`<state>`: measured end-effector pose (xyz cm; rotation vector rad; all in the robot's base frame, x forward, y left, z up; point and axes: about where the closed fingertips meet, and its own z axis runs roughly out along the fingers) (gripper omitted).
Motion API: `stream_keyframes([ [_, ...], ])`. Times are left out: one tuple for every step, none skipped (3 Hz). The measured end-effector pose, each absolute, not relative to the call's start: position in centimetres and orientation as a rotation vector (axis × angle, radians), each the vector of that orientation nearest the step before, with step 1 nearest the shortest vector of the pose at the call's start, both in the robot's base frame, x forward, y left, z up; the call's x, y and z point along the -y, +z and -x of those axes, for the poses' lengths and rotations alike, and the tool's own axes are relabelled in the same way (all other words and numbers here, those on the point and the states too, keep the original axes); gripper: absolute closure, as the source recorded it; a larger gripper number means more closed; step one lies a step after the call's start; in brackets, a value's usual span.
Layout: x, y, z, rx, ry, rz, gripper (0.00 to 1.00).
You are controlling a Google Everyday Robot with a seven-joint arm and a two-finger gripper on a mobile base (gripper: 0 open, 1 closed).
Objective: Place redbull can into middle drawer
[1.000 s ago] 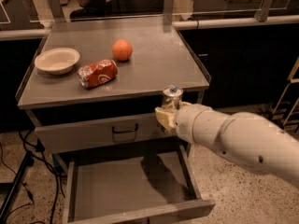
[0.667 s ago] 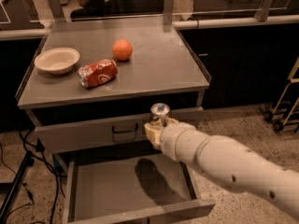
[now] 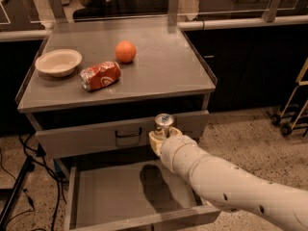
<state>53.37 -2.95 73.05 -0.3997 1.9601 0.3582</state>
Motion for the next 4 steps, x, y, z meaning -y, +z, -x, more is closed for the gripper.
stream_keyframes([
  [2.9, 73.0, -53.4, -1.96, 0.358, 0.399, 1.0],
  [1.6, 70.3, -52.6, -1.998, 0.339, 0.312, 1.0],
  [-0.6, 66.0, -51.7, -2.053, 0.358, 0.205, 1.0],
  [-0.6, 62.7, -52.2, -2.07, 0.324, 0.105, 1.0],
])
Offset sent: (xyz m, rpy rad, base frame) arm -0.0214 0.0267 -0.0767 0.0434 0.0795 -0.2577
